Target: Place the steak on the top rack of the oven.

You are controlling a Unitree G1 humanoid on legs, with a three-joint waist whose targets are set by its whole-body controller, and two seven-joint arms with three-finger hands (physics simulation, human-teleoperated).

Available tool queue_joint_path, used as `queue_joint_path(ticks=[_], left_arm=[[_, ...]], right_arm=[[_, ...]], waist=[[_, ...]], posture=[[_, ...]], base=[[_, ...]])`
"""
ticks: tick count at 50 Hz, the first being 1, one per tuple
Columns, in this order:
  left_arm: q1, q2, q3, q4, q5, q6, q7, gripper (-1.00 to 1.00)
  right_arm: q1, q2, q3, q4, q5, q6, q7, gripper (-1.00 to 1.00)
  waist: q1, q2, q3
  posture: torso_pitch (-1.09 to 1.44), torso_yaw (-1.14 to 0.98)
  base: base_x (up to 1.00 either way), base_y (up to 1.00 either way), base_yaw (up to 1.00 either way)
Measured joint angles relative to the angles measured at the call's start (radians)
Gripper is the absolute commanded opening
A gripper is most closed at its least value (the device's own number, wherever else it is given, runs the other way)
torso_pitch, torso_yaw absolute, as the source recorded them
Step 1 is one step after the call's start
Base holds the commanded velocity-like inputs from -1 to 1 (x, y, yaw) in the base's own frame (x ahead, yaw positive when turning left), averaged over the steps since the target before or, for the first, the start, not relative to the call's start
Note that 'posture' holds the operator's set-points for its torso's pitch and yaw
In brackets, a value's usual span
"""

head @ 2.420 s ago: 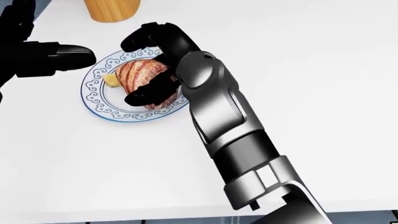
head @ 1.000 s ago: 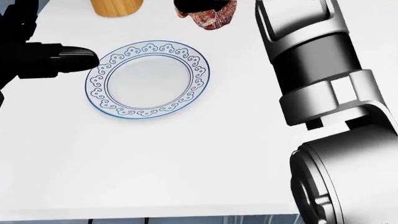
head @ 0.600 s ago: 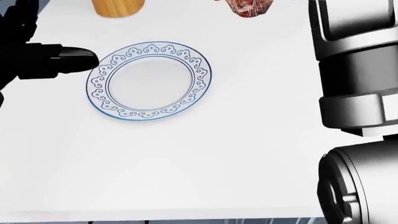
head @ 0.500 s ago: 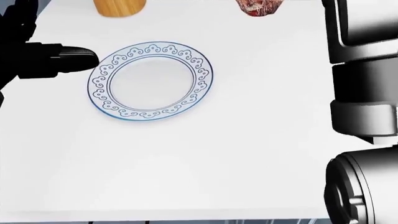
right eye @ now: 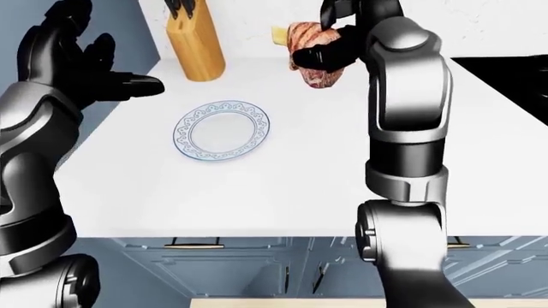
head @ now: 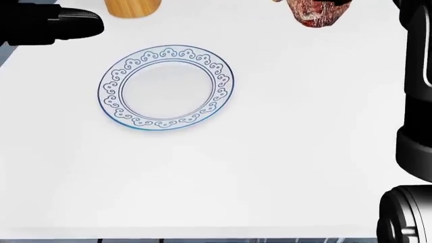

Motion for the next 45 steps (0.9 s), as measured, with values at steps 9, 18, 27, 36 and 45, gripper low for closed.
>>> queue_joint_path(ticks=[9, 18, 27, 36, 45], left_arm=[[0.006, -0.014, 0.001, 0.012, 0.011, 0.004, -0.015, 1.00], [0.021, -0.020, 0.008, -0.004, 0.009, 0.004, -0.013, 1.00], [0.027, -0.023, 0.009, -0.013, 0.005, -0.005, -0.011, 1.00], [0.024, -0.027, 0.001, -0.023, -0.006, 0.001, -0.009, 1.00], [0.027, -0.019, 0.016, -0.011, 0.003, 0.010, 0.001, 1.00]], right_arm=[[-0.004, -0.004, 0.005, -0.010, 0.001, 0.019, 0.006, -1.00], [0.002, 0.002, 0.010, -0.008, 0.003, 0.023, 0.008, -1.00], [0.007, 0.004, 0.011, -0.022, 0.001, 0.026, 0.011, -1.00], [0.013, -0.003, 0.000, -0.029, -0.012, 0.028, 0.008, -1.00], [0.019, 0.014, 0.024, -0.029, 0.004, 0.031, 0.025, -1.00]], waist=[[-0.002, 0.000, 0.003], [0.000, -0.001, -0.008], [0.000, 0.006, -0.028], [-0.009, 0.030, -0.016], [-0.005, -0.005, -0.025]], posture=[[0.00, 0.00], [0.00, 0.00], [0.00, 0.00], [0.00, 0.00], [0.00, 0.00]], base=[[0.00, 0.00, 0.00], [-0.03, 0.00, 0.00], [-0.14, 0.00, 0.00], [-0.13, 0.00, 0.00], [-0.14, 0.00, 0.00]])
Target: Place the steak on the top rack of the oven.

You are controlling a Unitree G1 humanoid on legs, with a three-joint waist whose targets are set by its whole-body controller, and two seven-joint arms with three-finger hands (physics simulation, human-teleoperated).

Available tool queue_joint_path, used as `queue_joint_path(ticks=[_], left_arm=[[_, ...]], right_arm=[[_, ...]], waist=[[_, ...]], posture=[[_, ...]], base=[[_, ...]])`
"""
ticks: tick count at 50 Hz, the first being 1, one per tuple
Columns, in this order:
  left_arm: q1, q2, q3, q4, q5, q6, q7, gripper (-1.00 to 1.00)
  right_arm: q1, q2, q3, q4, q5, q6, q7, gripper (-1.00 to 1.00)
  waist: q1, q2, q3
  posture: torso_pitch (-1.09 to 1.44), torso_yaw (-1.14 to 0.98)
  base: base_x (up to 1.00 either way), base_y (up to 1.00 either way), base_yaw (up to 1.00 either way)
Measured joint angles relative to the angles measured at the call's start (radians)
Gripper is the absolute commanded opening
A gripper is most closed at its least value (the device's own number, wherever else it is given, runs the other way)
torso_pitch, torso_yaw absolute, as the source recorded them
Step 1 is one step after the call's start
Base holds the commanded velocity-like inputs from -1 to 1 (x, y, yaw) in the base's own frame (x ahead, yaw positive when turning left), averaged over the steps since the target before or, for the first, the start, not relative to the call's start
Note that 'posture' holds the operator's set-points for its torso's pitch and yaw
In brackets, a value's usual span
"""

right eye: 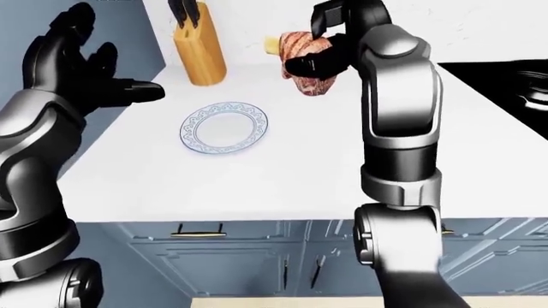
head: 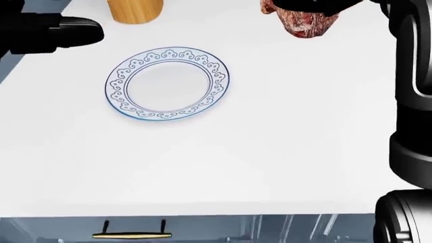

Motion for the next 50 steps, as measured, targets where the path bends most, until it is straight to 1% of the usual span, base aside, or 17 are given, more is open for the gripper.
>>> queue_joint_path(ticks=[3, 4, 5, 8, 12, 14, 16, 17, 19, 22, 29, 31, 33, 37, 41, 48, 50], left_arm=[[-0.009, 0.000, -0.003, -0.011, -0.004, -0.007, -0.002, 1.00], [-0.011, -0.004, -0.004, -0.014, -0.004, -0.011, -0.002, 1.00], [-0.006, -0.009, -0.009, -0.016, -0.006, -0.015, -0.003, 1.00], [0.003, -0.015, -0.028, -0.002, -0.014, -0.007, -0.010, 1.00], [0.000, -0.012, -0.019, 0.003, -0.012, -0.011, -0.011, 1.00], [-0.001, -0.011, -0.017, -0.002, -0.010, -0.018, -0.010, 1.00], [-0.002, -0.009, -0.016, -0.005, -0.010, -0.021, -0.011, 1.00], [-0.003, -0.007, -0.013, -0.005, -0.009, -0.022, -0.011, 1.00], [0.012, -0.005, -0.002, 0.002, -0.006, -0.019, -0.007, 1.00], [0.015, -0.004, 0.005, 0.010, 0.000, -0.008, 0.001, 1.00], [0.015, -0.003, 0.003, -0.005, -0.005, -0.017, 0.001, 1.00], [0.016, -0.005, 0.001, -0.001, -0.003, -0.019, 0.002, 1.00], [0.006, -0.005, -0.002, 0.003, -0.003, -0.020, 0.001, 1.00], [0.015, -0.021, -0.029, -0.002, -0.015, -0.019, -0.007, 1.00], [0.015, -0.016, -0.020, 0.003, -0.016, -0.013, -0.010, 1.00], [0.013, -0.015, -0.013, -0.009, -0.011, -0.024, -0.005, 1.00], [0.013, -0.015, -0.013, -0.004, -0.012, -0.022, -0.005, 1.00]], right_arm=[[-0.005, -0.006, -0.008, -0.005, -0.006, 0.000, -0.003, -1.00], [-0.006, -0.010, -0.013, -0.007, -0.009, -0.003, -0.004, -1.00], [-0.001, -0.014, -0.019, -0.009, -0.012, -0.007, -0.007, -1.00], [0.010, -0.018, -0.031, 0.004, -0.024, 0.001, -0.014, -1.00], [0.006, -0.013, -0.025, 0.006, -0.023, 0.000, -0.014, -1.00], [0.006, -0.012, -0.023, 0.003, -0.021, -0.001, -0.013, -1.00], [0.003, -0.011, -0.021, 0.003, -0.019, 0.000, -0.011, -1.00], [-0.002, -0.010, -0.018, 0.004, -0.018, -0.001, -0.010, -1.00], [0.007, 0.003, -0.005, -0.002, -0.013, -0.002, -0.005, -1.00], [0.015, 0.010, 0.008, 0.009, 0.000, 0.002, 0.007, -1.00], [0.007, 0.010, -0.004, -0.013, -0.009, -0.012, 0.000, -1.00], [0.009, 0.010, -0.002, -0.013, -0.008, -0.016, 0.001, -1.00], [0.010, 0.008, -0.005, -0.014, -0.007, -0.015, 0.002, -1.00], [0.031, -0.005, -0.024, -0.002, -0.021, -0.003, -0.006, -1.00], [0.037, 0.001, -0.021, -0.008, -0.026, 0.000, -0.011, -1.00], [0.038, 0.004, -0.015, -0.008, -0.019, -0.008, -0.007, -1.00], [0.034, 0.005, -0.015, -0.010, -0.019, -0.011, -0.007, -1.00]], waist=[[-0.002, -0.040, -0.006], [-0.007, -0.044, -0.011], [-0.013, -0.035, -0.006], [-0.007, -0.034, -0.010], [0.006, -0.002, -0.002], [0.008, 0.020, 0.004], [0.008, 0.057, 0.011], [0.010, 0.081, 0.008], [0.025, 0.071, 0.012], [0.023, 0.061, -0.004], [0.018, 0.001, -0.003], [0.020, -0.023, -0.002], [0.017, -0.065, -0.009], [0.001, -0.046, -0.004], [0.015, -0.005, 0.005], [0.026, 0.036, 0.014], [0.026, 0.061, 0.009]], posture=[[0.00, 0.00], [0.00, 0.00], [0.00, 0.00], [0.00, 0.00], [0.00, 0.00], [0.00, 0.00], [0.00, 0.00], [0.00, 0.00], [0.00, 0.00], [0.00, 0.00], [0.00, 0.00], [0.00, 0.00], [0.00, 0.00], [0.00, 0.00], [0.00, 0.00], [0.00, 0.00], [0.00, 0.00]], base=[[-0.13, 0.00, 0.00], [-0.13, 0.00, 0.00], [-0.13, 0.00, 0.00], [-0.14, 0.00, 0.00], [-0.14, -0.02, 0.00], [-0.14, -0.13, 0.00], [-0.14, -0.17, 0.00], [-0.13, -0.16, 0.00], [-0.14, -0.16, 0.00], [-0.13, -0.20, 0.00], [-0.14, -0.26, 0.00], [-0.14, -0.28, 0.00], [-0.14, -0.28, 0.00], [-0.14, -0.28, 0.00], [-0.14, -0.28, 0.00], [-0.14, -0.27, 0.00], [-0.15, -0.25, 0.00]])
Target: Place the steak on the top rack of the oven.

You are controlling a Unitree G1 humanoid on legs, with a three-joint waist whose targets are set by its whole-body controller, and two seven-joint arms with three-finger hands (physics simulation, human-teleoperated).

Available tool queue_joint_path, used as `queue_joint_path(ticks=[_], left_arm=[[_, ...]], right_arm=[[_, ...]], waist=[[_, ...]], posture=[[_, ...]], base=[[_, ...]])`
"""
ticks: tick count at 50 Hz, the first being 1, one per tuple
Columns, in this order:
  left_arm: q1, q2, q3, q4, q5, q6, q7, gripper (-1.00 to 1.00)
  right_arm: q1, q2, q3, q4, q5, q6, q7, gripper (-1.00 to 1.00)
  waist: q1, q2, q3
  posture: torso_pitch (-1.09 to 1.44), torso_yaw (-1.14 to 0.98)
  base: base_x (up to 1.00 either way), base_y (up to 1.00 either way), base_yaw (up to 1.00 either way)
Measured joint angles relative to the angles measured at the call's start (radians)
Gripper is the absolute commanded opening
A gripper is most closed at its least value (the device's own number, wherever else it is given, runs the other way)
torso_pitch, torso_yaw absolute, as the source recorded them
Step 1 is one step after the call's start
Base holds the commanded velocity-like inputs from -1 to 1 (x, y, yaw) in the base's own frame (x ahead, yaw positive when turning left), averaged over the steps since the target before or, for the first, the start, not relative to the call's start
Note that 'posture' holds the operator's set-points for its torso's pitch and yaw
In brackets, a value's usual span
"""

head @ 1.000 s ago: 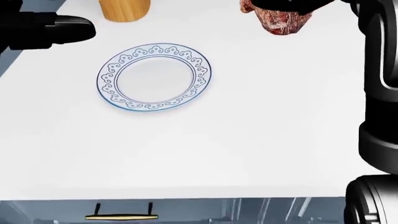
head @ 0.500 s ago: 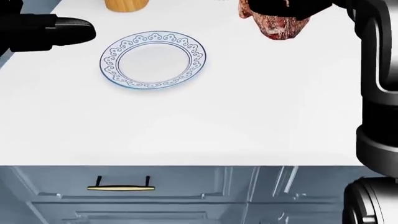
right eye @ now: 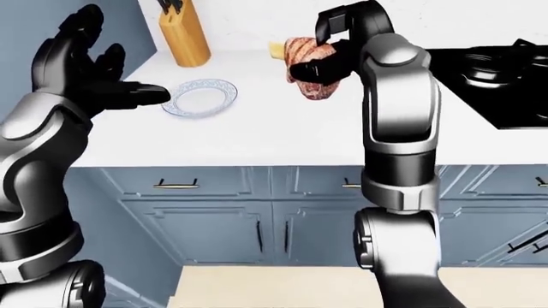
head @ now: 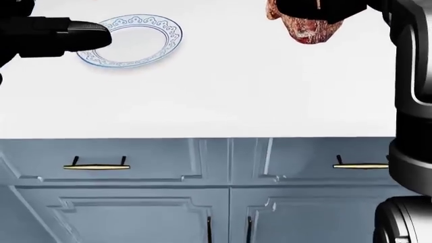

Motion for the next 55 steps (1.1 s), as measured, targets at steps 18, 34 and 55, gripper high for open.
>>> queue_joint_path(ticks=[18, 34, 55], left_arm=[[0.012, -0.018, -0.025, 0.012, -0.004, -0.002, -0.005, 1.00], [0.015, -0.011, -0.003, 0.029, 0.017, -0.014, -0.003, 1.00], [0.018, -0.022, -0.014, 0.003, 0.013, -0.017, -0.008, 1.00]], right_arm=[[0.023, -0.013, -0.017, -0.017, -0.010, 0.018, -0.004, -1.00], [0.027, 0.005, 0.012, -0.016, 0.007, 0.005, 0.011, -1.00], [0.051, -0.003, -0.010, -0.051, -0.020, 0.010, 0.008, -1.00]], waist=[[-0.031, -0.095, -0.014], [-0.022, -0.051, 0.029], [-0.010, -0.028, 0.010]], posture=[[0.00, 0.00], [0.00, 0.00], [0.00, 0.00]], base=[[-0.14, -0.15, 0.00], [0.00, 0.00, 0.00], [0.00, 0.00, 0.95]])
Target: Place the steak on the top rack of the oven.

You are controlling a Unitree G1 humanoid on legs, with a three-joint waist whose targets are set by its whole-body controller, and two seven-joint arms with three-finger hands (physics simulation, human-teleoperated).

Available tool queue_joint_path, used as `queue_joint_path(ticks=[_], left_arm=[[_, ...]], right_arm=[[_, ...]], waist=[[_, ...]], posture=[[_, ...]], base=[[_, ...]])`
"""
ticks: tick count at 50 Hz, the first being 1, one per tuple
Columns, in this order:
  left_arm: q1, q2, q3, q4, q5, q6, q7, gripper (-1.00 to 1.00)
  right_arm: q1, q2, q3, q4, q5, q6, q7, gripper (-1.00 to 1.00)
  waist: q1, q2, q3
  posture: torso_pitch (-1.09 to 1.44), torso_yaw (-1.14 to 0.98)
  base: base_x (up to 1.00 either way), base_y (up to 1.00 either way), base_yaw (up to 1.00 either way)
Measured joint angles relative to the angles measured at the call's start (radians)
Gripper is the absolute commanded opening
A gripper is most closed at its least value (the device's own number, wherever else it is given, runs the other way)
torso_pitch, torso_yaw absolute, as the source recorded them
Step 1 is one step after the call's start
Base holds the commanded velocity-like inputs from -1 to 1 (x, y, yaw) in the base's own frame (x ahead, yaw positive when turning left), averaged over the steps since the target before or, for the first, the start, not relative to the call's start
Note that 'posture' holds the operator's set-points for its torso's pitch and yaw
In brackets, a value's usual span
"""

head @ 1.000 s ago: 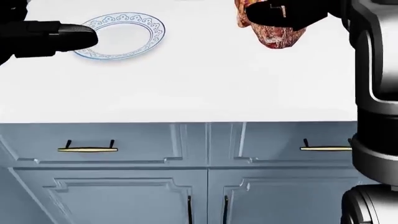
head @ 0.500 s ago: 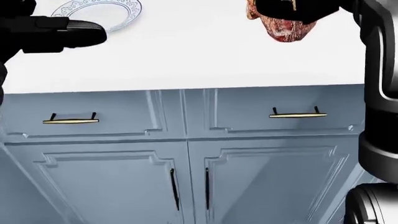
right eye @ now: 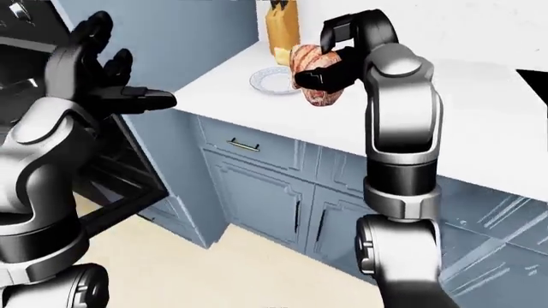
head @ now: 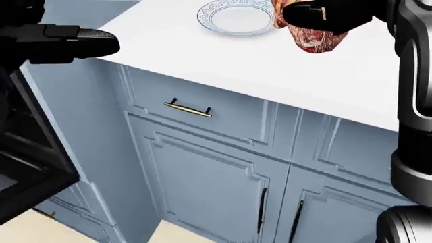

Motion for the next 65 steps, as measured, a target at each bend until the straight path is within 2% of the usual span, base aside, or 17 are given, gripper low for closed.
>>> queue_joint_path(ticks=[3, 5, 8, 14, 16, 21, 30, 31, 35, 42, 44, 46, 49, 56, 59, 62, 65], left_arm=[[0.000, 0.003, 0.002, -0.001, -0.001, 0.001, -0.002, 1.00], [0.014, 0.007, 0.014, 0.008, 0.003, 0.001, 0.000, 1.00], [0.011, 0.009, 0.023, 0.012, 0.011, 0.007, 0.007, 1.00], [0.003, 0.008, 0.016, 0.007, 0.008, -0.003, 0.003, 1.00], [-0.004, 0.005, 0.013, 0.008, 0.007, -0.001, 0.003, 1.00], [0.010, -0.003, -0.006, 0.012, -0.004, 0.009, -0.006, 1.00], [-0.010, 0.004, 0.001, -0.006, -0.001, -0.001, -0.002, 1.00], [-0.006, 0.008, 0.006, -0.005, -0.001, -0.004, -0.003, 1.00], [0.014, 0.010, 0.022, 0.021, 0.012, 0.007, 0.005, 1.00], [0.009, 0.010, 0.018, 0.008, 0.011, -0.002, 0.000, 1.00], [0.003, 0.010, 0.016, 0.005, 0.011, -0.004, 0.000, 1.00], [0.016, -0.002, 0.006, -0.008, 0.007, -0.004, -0.002, 1.00], [0.021, -0.005, -0.007, 0.004, -0.001, 0.008, -0.007, 1.00], [0.009, -0.002, 0.003, -0.014, 0.003, 0.001, -0.004, 1.00], [0.007, 0.001, 0.006, -0.021, 0.000, 0.004, -0.003, 1.00], [0.029, 0.013, 0.035, -0.016, 0.011, 0.002, 0.005, 1.00], [0.020, 0.011, 0.037, 0.004, 0.022, 0.006, 0.014, 1.00]], right_arm=[[-0.003, 0.000, 0.003, 0.011, -0.003, 0.009, -0.002, -1.00], [0.005, 0.014, 0.016, 0.012, 0.000, 0.009, 0.000, -1.00], [0.007, 0.020, 0.029, 0.027, 0.013, 0.010, 0.011, -1.00], [-0.017, 0.016, 0.023, 0.016, 0.008, -0.003, 0.010, -1.00], [-0.023, 0.010, 0.018, 0.015, 0.006, -0.008, 0.009, -1.00], [-0.006, 0.003, 0.006, 0.031, -0.011, 0.004, 0.004, -1.00], [-0.012, 0.005, 0.005, 0.034, -0.012, -0.003, 0.005, -1.00], [-0.011, 0.012, 0.008, 0.028, -0.012, -0.005, 0.005, -1.00], [0.001, 0.028, 0.037, 0.034, 0.006, 0.000, 0.020, -1.00], [-0.006, 0.024, 0.022, 0.015, 0.003, -0.011, 0.013, -1.00], [-0.006, 0.019, 0.017, 0.006, 0.002, -0.013, 0.011, -1.00], [0.009, 0.013, 0.007, 0.001, -0.003, -0.012, 0.008, -1.00], [0.017, 0.010, 0.000, 0.014, -0.013, 0.003, 0.003, -1.00], [0.018, 0.011, 0.002, 0.011, -0.010, 0.001, 0.000, -1.00], [0.013, 0.011, 0.004, 0.008, -0.009, 0.003, 0.000, -1.00], [0.015, 0.040, 0.030, 0.006, 0.007, -0.005, 0.004, -1.00], [0.012, 0.042, 0.043, 0.012, 0.030, -0.001, 0.014, -1.00]], waist=[[0.008, 0.062, -0.016], [0.027, 0.052, -0.018], [0.036, 0.010, -0.026], [0.020, -0.088, 0.004], [0.008, -0.125, -0.005], [0.011, -0.103, -0.006], [0.002, 0.048, -0.012], [0.011, 0.046, -0.014], [0.039, 0.017, -0.017], [0.021, -0.083, 0.003], [0.009, -0.126, -0.005], [-0.005, -0.114, 0.001], [0.006, -0.108, -0.009], [-0.001, -0.003, -0.003], [0.004, 0.052, -0.012], [0.019, 0.034, 0.005], [0.004, 0.002, 0.024]], posture=[[0.00, 0.00], [0.00, 0.00], [0.00, 0.00], [0.00, 0.00], [0.00, 0.00], [0.00, 0.00], [0.00, 0.00], [0.00, 0.00], [0.00, 0.00], [0.00, 0.00], [0.00, 0.00], [0.00, 0.00], [0.00, 0.00], [0.00, 0.00], [0.00, 0.00], [0.00, 0.00], [0.00, 0.00]], base=[[0.00, 0.00, 1.00], [0.00, 0.00, 1.00], [0.00, 0.00, 1.00], [0.00, 0.00, 1.00], [0.00, 0.00, 1.00], [0.00, 0.00, 1.00], [0.00, 0.00, 1.00], [0.00, 0.00, 1.00], [0.00, 0.00, 1.00], [0.00, 0.00, 1.00], [0.00, 0.00, 1.00], [0.00, 0.00, 1.00], [0.00, 0.00, 1.00], [0.00, 0.00, 1.00], [0.00, 0.00, 1.00], [0.00, 0.00, 0.07], [0.00, 0.00, 0.00]])
